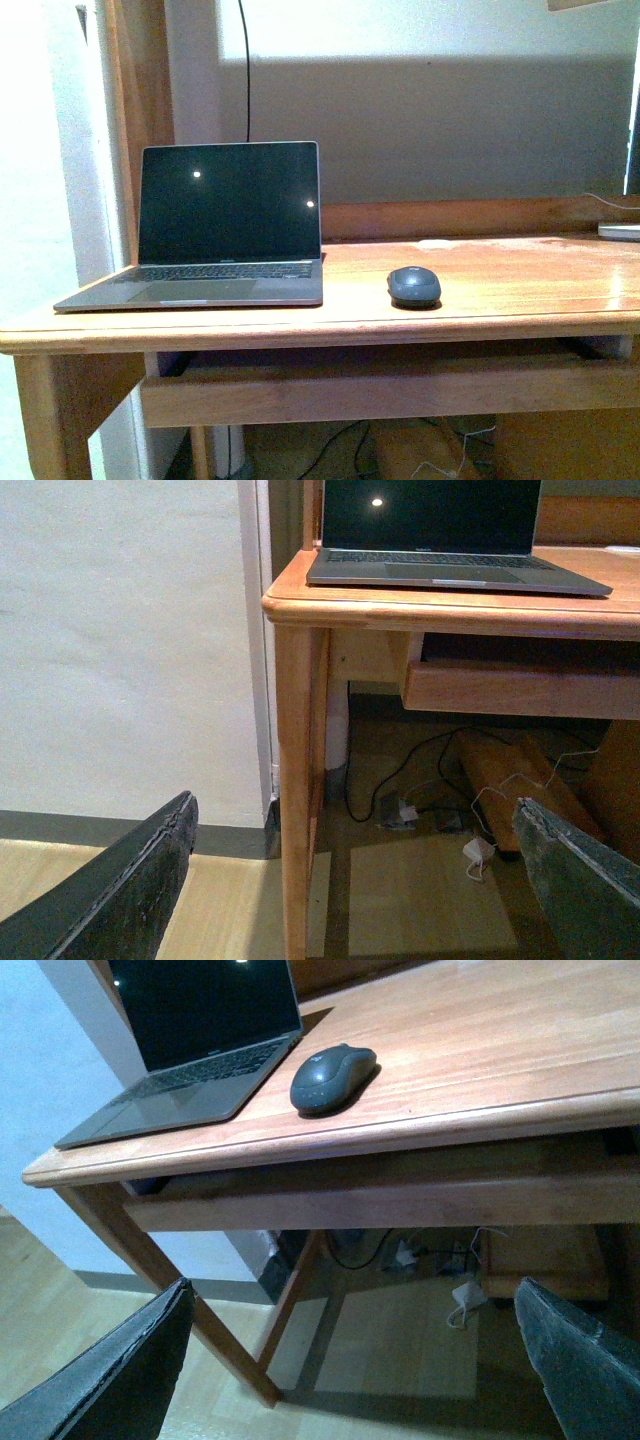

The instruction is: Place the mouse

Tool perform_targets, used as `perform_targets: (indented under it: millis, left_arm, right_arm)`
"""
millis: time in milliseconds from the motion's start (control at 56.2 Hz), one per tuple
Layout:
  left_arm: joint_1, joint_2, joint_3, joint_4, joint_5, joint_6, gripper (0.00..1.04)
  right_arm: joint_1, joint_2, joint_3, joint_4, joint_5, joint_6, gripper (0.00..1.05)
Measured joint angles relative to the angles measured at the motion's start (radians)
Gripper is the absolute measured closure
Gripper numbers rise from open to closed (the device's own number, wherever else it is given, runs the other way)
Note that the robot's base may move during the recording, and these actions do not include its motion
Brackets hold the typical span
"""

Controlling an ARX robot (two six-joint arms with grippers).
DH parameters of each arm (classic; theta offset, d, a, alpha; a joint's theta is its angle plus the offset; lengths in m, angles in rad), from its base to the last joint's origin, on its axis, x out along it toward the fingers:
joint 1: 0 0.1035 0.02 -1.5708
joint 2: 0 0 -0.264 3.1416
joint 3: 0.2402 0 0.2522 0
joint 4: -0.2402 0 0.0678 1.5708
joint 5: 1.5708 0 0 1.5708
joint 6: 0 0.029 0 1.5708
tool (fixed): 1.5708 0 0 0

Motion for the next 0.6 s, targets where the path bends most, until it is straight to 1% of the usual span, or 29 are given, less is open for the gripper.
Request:
perform_targets:
  millis: [107, 125, 160, 178, 213, 231, 267, 302, 356, 480, 498, 587, 605]
  left_arm:
    - [0.0, 0.0, 0.0, 0.0, 0.0, 0.0, 0.08]
    - [0.0, 0.0, 0.0, 0.0, 0.0, 0.0, 0.08]
    - [0.0, 0.0, 0.0, 0.0, 0.0, 0.0, 0.08]
    - [0.0, 0.0, 0.0, 0.0, 0.0, 0.0, 0.08]
    - [0.0, 0.0, 0.0, 0.0, 0.0, 0.0, 0.08]
    - [0.0, 0.0, 0.0, 0.0, 0.0, 0.0, 0.08]
    - [0.0, 0.0, 0.0, 0.0, 0.0, 0.0, 0.08]
    - [0.0, 0.0, 0.0, 0.0, 0.0, 0.0, 0.08]
    - [0.0, 0.0, 0.0, 0.0, 0.0, 0.0, 0.08]
    - [0.0, 0.0, 0.0, 0.0, 0.001, 0.0, 0.08]
    - [0.0, 0.0, 0.0, 0.0, 0.001, 0.0, 0.08]
    - [0.0, 0.0, 0.0, 0.0, 0.002, 0.0, 0.08]
    - [0.0, 0.0, 0.0, 0.0, 0.002, 0.0, 0.08]
  right_arm:
    - [-0.039, -0.146, -0.082, -0.092, -0.025, 0.007, 0.07]
    - [-0.036, -0.17, -0.098, -0.098, -0.005, -0.005, 0.08]
    - [-0.007, -0.214, -0.134, -0.069, 0.142, -0.06, 0.14]
    - [0.0, -0.222, -0.142, -0.062, 0.18, -0.076, 0.16]
    - [0.019, -0.252, -0.162, -0.049, 0.317, -0.13, 0.22]
    - [0.021, -0.257, -0.166, -0.048, 0.347, -0.151, 0.24]
    - [0.025, -0.28, -0.18, -0.047, 0.442, -0.189, 0.31]
    - [0.026, -0.299, -0.19, -0.047, 0.49, -0.212, 0.36]
    - [0.026, -0.319, -0.204, -0.048, 0.514, -0.238, 0.45]
    - [0.029, -0.359, -0.238, -0.062, 0.512, -0.268, 0.65]
    - [0.029, -0.362, -0.241, -0.063, 0.512, -0.269, 0.67]
    - [0.029, -0.398, -0.26, -0.079, 0.512, -0.277, 0.83]
    - [0.029, -0.402, -0.262, -0.081, 0.512, -0.278, 0.85]
